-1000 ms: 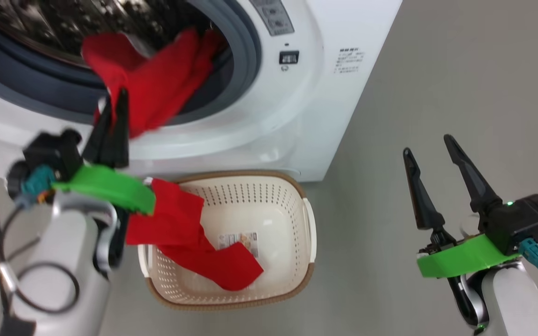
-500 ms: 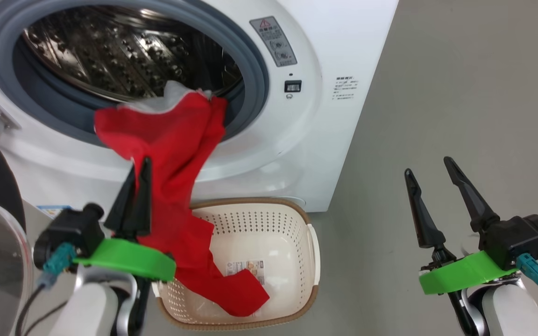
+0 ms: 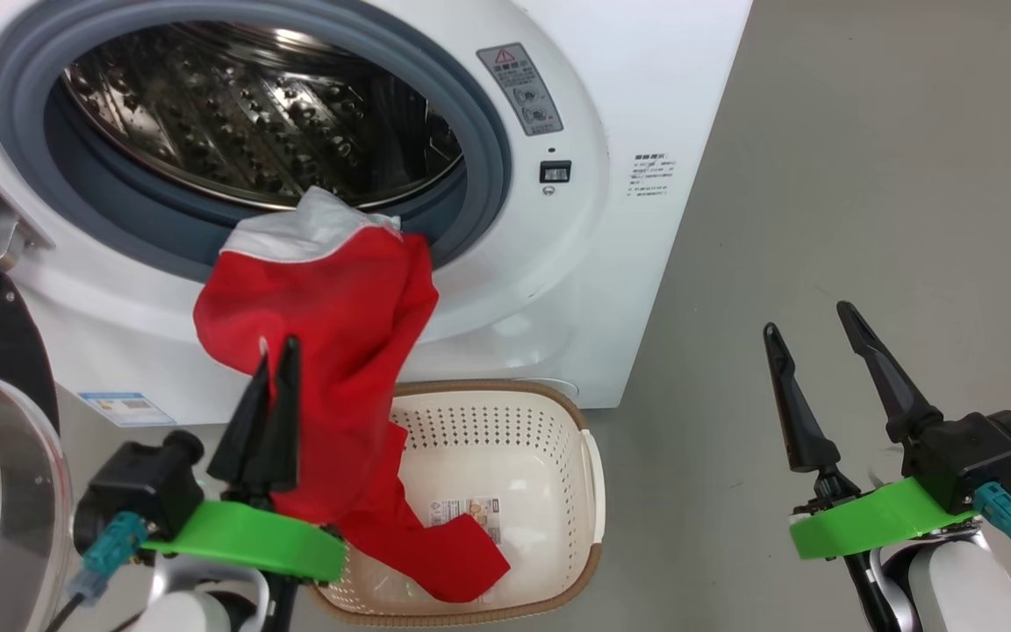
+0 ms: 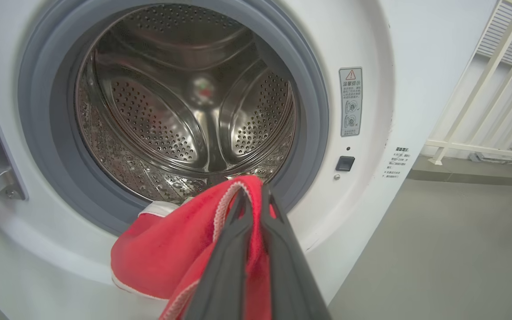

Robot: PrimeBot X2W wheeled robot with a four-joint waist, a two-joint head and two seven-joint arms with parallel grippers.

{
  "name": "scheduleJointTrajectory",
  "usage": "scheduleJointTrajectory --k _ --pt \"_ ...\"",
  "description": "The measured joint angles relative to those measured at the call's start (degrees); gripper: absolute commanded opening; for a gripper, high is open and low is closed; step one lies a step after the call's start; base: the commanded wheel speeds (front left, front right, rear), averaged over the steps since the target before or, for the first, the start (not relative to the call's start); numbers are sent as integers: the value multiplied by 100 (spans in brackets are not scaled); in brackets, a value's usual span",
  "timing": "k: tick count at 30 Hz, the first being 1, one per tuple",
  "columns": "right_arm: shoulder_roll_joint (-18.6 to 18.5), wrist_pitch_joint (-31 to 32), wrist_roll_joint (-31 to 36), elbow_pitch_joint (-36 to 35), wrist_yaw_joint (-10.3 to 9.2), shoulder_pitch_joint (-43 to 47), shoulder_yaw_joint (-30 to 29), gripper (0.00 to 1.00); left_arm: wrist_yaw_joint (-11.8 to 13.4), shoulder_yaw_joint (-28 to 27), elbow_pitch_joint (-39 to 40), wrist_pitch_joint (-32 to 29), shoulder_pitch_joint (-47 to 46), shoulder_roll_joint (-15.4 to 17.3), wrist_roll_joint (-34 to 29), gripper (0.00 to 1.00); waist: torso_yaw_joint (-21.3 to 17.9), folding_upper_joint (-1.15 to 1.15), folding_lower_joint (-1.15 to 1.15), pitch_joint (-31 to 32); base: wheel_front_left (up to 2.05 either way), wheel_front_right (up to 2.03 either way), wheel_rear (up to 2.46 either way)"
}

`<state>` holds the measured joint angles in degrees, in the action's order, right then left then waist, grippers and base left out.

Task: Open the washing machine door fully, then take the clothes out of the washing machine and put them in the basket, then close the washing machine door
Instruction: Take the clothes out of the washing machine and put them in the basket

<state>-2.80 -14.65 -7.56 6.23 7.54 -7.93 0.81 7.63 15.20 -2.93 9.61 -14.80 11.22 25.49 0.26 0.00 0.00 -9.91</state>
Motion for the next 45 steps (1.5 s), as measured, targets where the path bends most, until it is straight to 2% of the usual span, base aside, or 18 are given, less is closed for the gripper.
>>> scheduleJointTrajectory --k 5,9,14,19,31,38,45 --pt "0 1 -1 -4 0 2 27 100 -2 43 -143 -97 56 -64 136 0 -34 0 0 -50 0 0 0" --pt "2 0 -63 7 0 0 67 100 -71 123 -657 -203 -5 -153 219 0 -108 0 0 -135 0 0 0" --pt "2 0 -148 32 0 -3 48 100 -242 149 -1670 -196 -420 -309 441 0 -195 0 0 -274 0 0 0" --pt "2 1 -146 55 0 -21 53 100 -522 89 -2819 -60 -910 -485 697 0 -289 0 0 -464 0 0 0" --pt "1 0 -127 7 0 -333 74 100 -939 74 -5260 98 -2234 -691 838 0 -436 0 0 -1140 0 0 0" --pt "1 0 -129 -21 0 -588 132 100 -1025 186 -6335 -398 -2869 -731 837 0 -529 0 0 -1579 0 0 0" --pt "0 0 -133 -23 0 -717 164 100 -1077 237 -6852 -755 -3132 -727 838 0 -637 0 0 -1908 0 0 0"
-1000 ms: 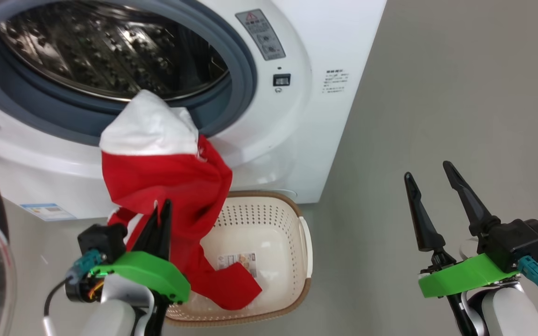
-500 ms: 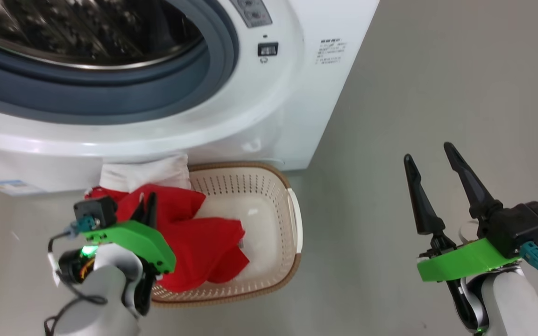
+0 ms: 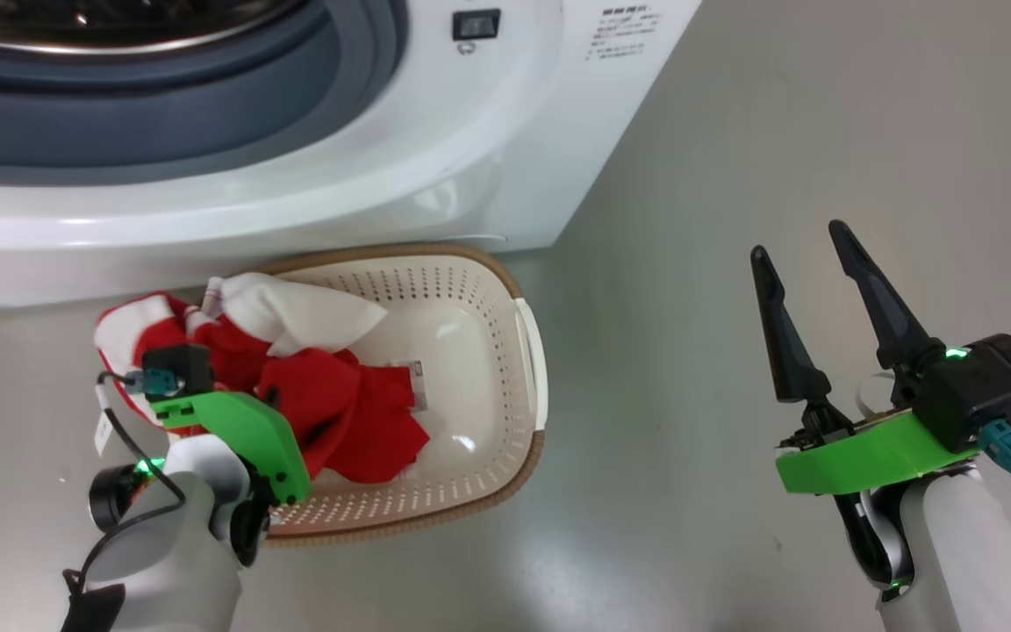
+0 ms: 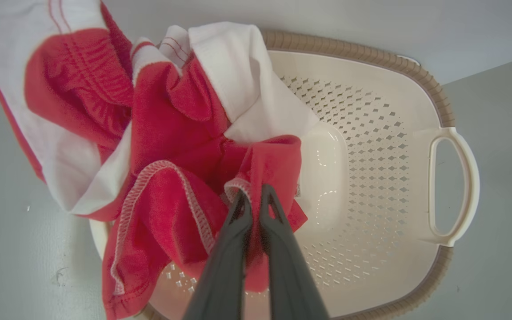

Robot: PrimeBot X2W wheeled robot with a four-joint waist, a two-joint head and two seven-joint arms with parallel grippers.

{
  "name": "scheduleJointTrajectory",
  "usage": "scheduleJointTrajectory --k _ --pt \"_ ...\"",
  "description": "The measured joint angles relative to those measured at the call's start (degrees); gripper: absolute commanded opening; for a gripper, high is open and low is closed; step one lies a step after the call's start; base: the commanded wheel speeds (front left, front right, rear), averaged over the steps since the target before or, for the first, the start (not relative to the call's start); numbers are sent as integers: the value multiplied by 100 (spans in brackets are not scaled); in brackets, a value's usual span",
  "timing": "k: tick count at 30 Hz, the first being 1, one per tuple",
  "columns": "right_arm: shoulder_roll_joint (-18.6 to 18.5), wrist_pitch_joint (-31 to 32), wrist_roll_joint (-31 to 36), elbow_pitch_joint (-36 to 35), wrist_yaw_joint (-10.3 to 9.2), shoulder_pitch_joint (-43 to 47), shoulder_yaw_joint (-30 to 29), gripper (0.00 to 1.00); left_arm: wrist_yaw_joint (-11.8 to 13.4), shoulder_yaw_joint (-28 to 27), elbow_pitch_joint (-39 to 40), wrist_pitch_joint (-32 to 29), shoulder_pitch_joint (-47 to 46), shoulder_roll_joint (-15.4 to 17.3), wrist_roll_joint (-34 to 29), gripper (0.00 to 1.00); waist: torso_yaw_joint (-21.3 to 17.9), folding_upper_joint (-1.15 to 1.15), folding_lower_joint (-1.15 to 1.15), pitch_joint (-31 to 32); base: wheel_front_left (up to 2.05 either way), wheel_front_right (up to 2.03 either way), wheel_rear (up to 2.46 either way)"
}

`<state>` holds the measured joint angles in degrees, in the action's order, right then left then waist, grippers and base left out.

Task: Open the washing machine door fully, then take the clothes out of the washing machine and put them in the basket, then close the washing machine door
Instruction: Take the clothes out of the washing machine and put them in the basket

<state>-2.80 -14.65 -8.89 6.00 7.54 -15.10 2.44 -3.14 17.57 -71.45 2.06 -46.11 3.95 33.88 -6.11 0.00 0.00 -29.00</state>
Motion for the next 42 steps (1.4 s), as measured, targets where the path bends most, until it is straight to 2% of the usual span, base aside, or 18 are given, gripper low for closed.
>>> scheduleJointTrajectory --k 4,5,7,8,18,24,28,32,35,42 --pt "0 0 -16 -13 0 -50 29 100 -44 16 -162 -269 -26 1 49 0 -95 0 0 -198 0 0 0" --pt "0 0 -23 -13 0 -51 38 100 -43 24 -180 -296 -25 1 49 12 -118 0 0 -221 0 0 0" --pt "0 0 -40 -13 0 -54 49 100 -43 27 -193 -299 -25 0 49 64 -160 0 0 -255 0 0 0" --pt "0 0 -48 -12 0 -59 49 100 -43 37 -199 -297 -25 0 49 100 -179 0 0 -269 0 0 0" --pt "0 0 -63 35 0 -120 1 100 -101 98 -230 145 -31 -56 66 100 -136 0 0 -218 0 0 0" --pt "-1 0 -71 109 0 -120 -14 100 -203 129 -131 879 -49 -122 156 100 -19 0 0 -69 0 0 0" --pt "-1 0 -70 172 0 -118 -41 100 -253 130 88 1162 -60 -122 155 100 70 0 0 72 0 0 0" --pt "-1 0 -67 226 0 -114 -71 100 -302 64 573 1223 3 -125 149 100 155 0 0 252 0 0 0" --pt "-2 0 -59 257 0 -103 -109 100 -280 -293 1316 1225 274 -124 144 100 215 0 0 411 0 0 0" --pt "-2 1 2 331 0 1 -134 100 -191 -658 2484 1224 1162 -127 -283 100 342 0 0 819 0 0 0"
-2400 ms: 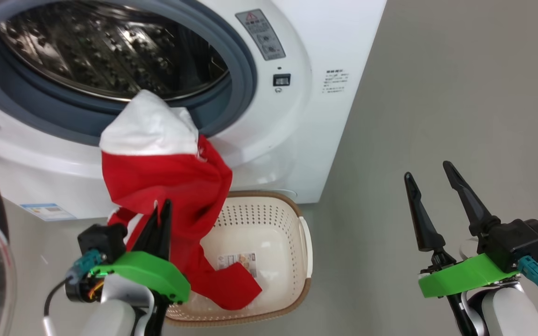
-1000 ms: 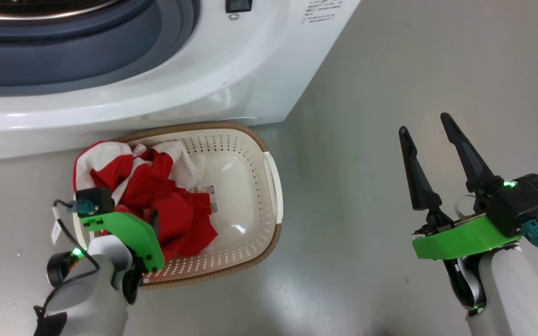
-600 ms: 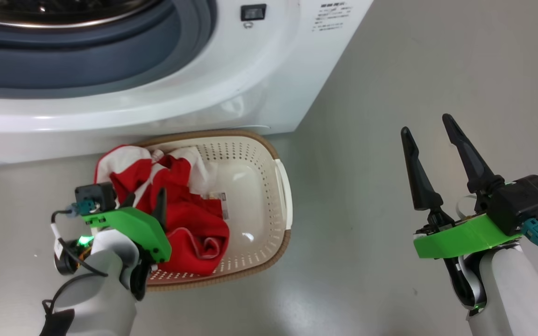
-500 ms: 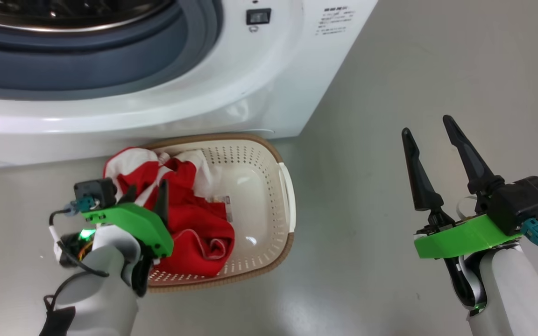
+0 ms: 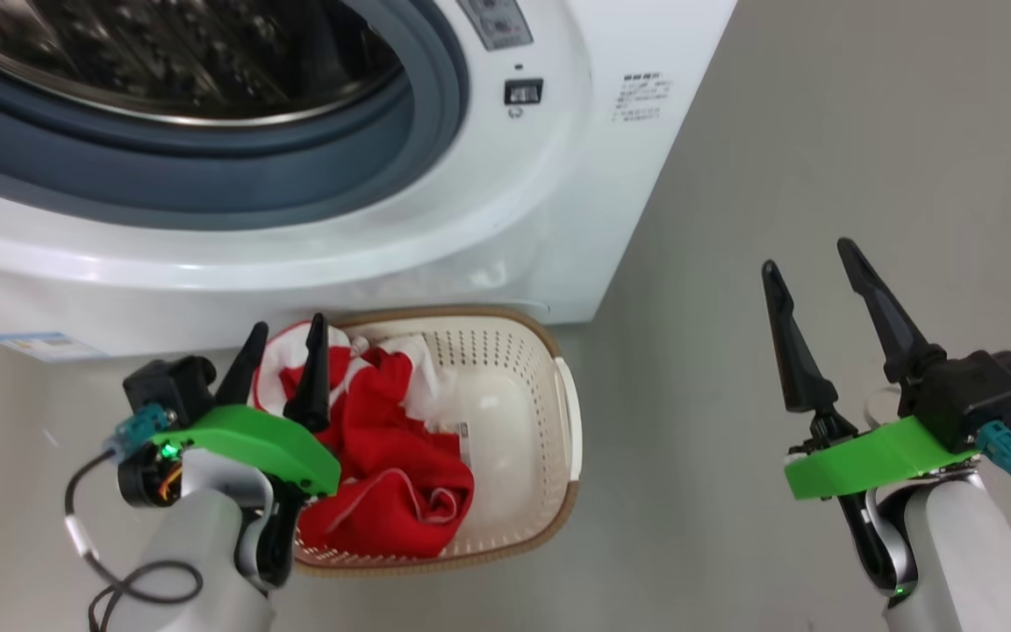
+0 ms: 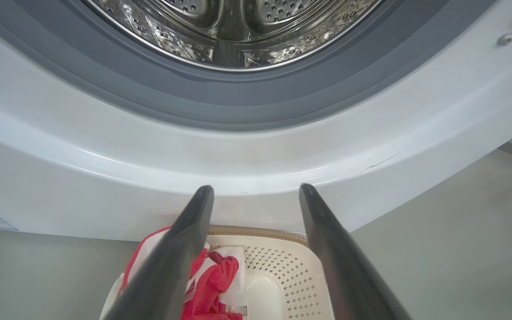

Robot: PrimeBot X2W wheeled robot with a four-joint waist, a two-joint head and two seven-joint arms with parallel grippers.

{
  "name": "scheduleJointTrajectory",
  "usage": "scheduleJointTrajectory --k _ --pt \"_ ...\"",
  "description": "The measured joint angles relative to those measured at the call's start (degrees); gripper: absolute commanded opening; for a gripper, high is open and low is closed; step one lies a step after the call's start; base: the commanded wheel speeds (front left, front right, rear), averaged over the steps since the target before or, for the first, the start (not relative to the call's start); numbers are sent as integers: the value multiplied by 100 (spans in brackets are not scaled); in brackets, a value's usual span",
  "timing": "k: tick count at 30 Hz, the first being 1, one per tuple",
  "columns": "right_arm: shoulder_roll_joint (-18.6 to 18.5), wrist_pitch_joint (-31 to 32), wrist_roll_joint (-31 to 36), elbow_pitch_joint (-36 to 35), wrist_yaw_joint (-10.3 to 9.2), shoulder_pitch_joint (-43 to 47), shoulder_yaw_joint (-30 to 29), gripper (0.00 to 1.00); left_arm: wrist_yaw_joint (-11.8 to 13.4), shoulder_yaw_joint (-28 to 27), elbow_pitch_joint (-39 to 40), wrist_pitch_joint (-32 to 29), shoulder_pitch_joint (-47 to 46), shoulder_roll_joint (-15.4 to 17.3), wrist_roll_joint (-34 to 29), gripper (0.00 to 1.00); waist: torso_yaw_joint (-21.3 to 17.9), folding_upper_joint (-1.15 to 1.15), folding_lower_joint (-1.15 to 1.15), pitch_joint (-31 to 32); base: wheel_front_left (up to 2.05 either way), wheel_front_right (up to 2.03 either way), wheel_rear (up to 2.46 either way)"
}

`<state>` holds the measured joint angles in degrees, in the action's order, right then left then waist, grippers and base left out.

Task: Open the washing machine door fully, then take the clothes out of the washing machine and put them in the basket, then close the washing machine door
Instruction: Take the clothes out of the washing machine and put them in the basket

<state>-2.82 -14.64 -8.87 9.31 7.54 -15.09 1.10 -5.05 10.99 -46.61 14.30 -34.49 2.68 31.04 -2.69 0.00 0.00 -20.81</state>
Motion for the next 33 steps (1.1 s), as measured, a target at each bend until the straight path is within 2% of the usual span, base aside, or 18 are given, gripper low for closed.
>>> scheduleJointTrajectory --k 11,24,33 --pt "0 0 143 97 0 235 -134 100 32 -367 1650 1 1039 -46 -624 100 164 0 0 656 0 0 0" --pt "4 0 174 132 0 571 -281 100 209 -547 2969 1 2014 -48 -1010 100 226 0 0 1389 0 0 0" --pt "12 0 155 93 0 752 -454 100 372 -706 3828 16 2427 -26 -1255 100 223 0 0 1655 0 0 0"
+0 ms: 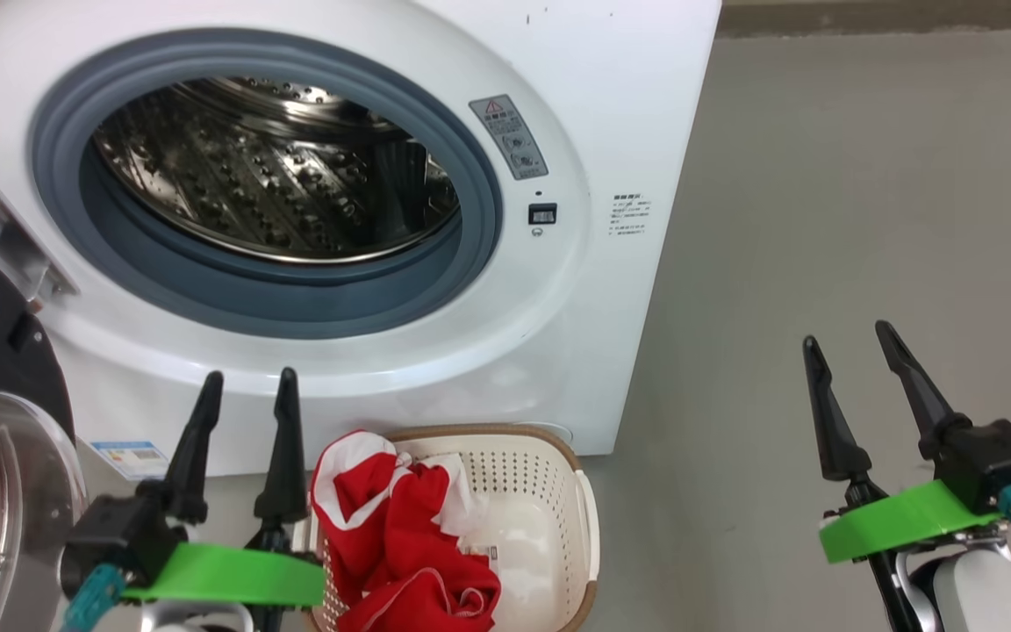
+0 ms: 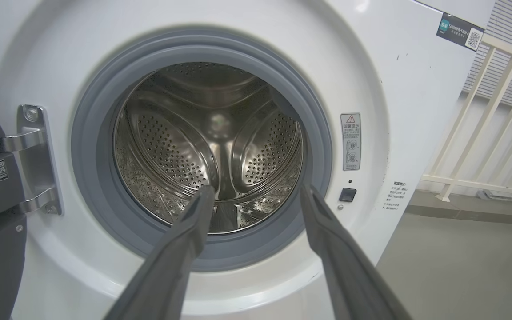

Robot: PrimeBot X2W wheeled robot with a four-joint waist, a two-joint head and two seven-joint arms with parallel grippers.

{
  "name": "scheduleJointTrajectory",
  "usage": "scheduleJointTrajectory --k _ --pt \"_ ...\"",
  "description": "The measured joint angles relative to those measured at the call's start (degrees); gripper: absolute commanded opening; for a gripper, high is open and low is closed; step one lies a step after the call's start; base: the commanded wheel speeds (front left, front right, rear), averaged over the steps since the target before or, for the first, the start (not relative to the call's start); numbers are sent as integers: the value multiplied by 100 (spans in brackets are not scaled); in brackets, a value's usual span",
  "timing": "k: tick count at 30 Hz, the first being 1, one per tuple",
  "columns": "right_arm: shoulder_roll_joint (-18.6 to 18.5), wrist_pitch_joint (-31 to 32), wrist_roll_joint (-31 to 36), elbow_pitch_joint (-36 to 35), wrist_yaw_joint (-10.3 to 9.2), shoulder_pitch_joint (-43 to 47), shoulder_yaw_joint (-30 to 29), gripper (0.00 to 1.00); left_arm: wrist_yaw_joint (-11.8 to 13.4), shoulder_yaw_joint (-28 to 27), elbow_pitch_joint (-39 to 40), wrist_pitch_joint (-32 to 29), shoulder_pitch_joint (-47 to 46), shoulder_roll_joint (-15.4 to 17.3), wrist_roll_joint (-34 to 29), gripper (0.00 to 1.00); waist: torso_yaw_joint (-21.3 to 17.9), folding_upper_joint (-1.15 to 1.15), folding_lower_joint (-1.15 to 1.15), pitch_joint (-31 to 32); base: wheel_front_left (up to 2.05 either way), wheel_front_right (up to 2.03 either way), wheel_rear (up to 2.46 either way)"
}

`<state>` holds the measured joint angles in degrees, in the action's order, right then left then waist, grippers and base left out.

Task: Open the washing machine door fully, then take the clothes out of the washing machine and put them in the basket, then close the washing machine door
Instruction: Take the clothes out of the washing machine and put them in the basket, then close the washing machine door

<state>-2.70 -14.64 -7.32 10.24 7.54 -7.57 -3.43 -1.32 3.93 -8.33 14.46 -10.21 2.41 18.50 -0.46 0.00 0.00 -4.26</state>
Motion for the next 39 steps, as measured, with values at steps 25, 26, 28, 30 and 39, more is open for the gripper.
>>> scheduleJointTrajectory --k 25,26,28,30,39 --pt "13 0 -168 -112 0 418 -13 100 394 -41 799 -247 789 141 -82 100 -142 0 0 194 -10 10 0" --pt "13 0 -167 -116 0 418 -15 100 417 -41 806 -264 790 141 -82 100 -140 0 0 190 -90 90 0" --pt "16 0 -167 -120 0 418 -21 100 439 -36 820 -287 790 141 -82 100 -134 0 0 179 -110 110 0" --pt "21 0 -167 -127 0 418 -26 100 439 -22 837 -288 790 142 -82 100 -129 0 0 165 -137 137 0" --pt "24 0 -167 -132 0 417 -43 100 363 73 934 -261 790 174 -43 100 -117 0 0 93 -189 189 0"
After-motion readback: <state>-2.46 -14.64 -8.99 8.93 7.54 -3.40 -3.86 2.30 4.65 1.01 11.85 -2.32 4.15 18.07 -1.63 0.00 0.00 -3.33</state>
